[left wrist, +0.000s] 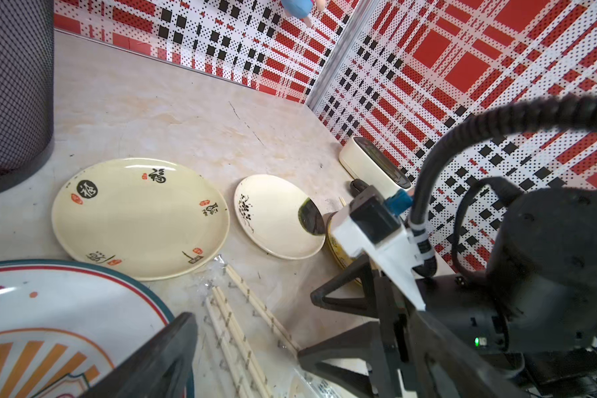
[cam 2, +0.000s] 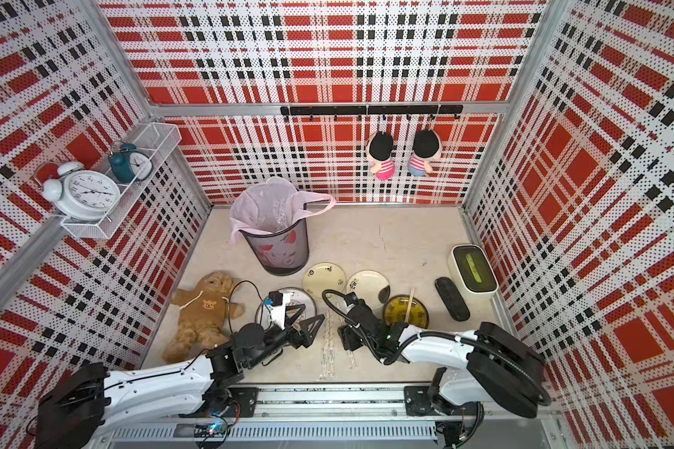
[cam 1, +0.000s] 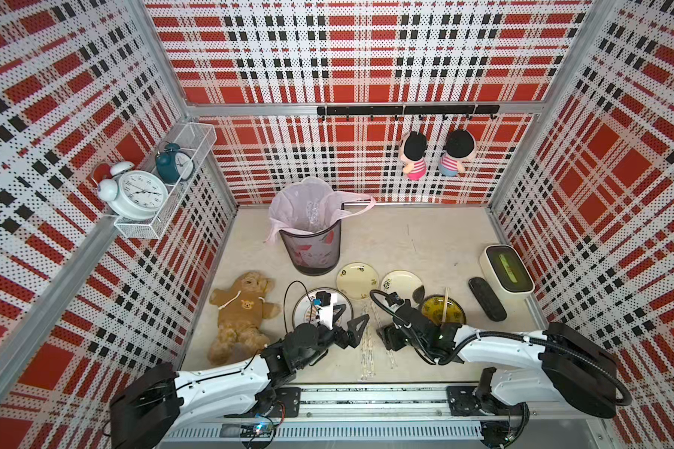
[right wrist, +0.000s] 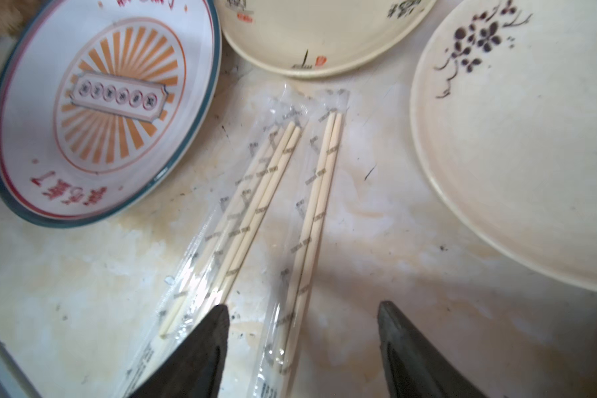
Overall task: Remove the packaging of disposable chopsticks
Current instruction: Place the disposable chopsticks on the plate, then pick up the disposable chopsticks from the center of the board.
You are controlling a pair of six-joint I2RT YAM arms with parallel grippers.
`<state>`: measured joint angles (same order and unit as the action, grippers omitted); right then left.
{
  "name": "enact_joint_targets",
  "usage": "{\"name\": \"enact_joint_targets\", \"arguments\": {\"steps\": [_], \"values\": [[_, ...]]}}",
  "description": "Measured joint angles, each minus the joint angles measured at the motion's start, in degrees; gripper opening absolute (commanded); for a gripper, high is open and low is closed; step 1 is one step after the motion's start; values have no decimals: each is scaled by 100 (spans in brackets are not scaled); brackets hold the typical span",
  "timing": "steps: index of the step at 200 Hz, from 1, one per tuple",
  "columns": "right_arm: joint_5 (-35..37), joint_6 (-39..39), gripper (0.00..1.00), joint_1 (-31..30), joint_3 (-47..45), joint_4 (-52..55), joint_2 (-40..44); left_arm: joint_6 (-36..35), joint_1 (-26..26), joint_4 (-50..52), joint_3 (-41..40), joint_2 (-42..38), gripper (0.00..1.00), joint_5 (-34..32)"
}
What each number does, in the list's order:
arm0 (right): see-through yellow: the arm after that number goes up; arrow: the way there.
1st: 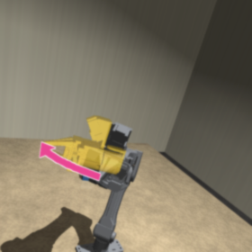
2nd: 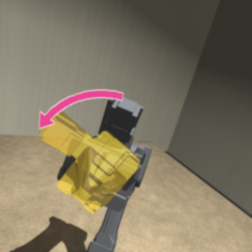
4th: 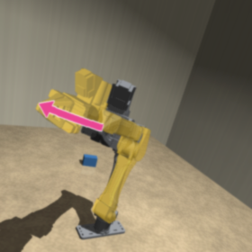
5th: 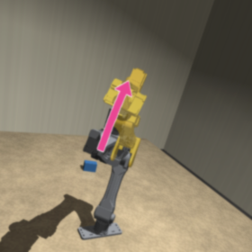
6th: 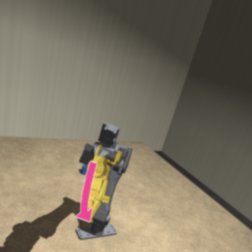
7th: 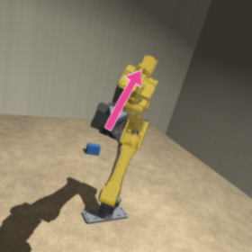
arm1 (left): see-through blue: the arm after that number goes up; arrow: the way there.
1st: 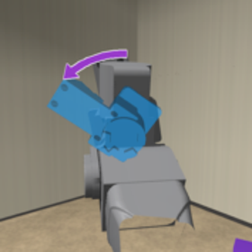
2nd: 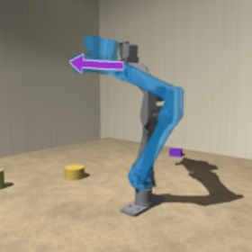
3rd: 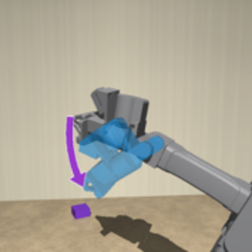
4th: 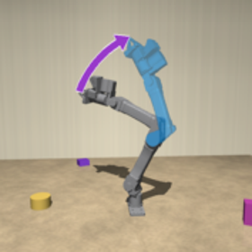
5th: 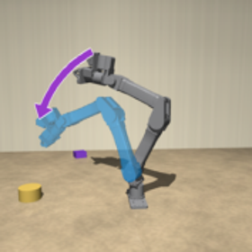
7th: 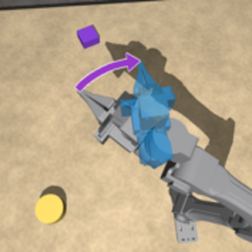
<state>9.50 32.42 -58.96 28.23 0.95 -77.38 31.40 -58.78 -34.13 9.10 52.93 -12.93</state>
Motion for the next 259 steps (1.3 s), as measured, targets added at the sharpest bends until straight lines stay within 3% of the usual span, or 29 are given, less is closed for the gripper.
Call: {"name": "enact_joint_targets", "arguments": {"steps": [92, 121, 134, 173, 259], "values": [[809, 101, 28, -205, 295, 55, -723, 52, -2, -247, -4, 345, 98, -210], [1156, 221, 23, -205, 315, 289, -710, 57, -2, -420, -7, 525, 98, -184], [1213, 240, 24, -205, 310, 341, -682, 57, -2, -487, -7, 621, 98, -162], [1056, 227, 42, -205, 306, 374, -472, 57, -7, -699, -4, 1005, 98, -48], [774, 422, 40, -282, 181, 782, -212, 55, -17, -979, -4, 1222, 98, 35]]}}
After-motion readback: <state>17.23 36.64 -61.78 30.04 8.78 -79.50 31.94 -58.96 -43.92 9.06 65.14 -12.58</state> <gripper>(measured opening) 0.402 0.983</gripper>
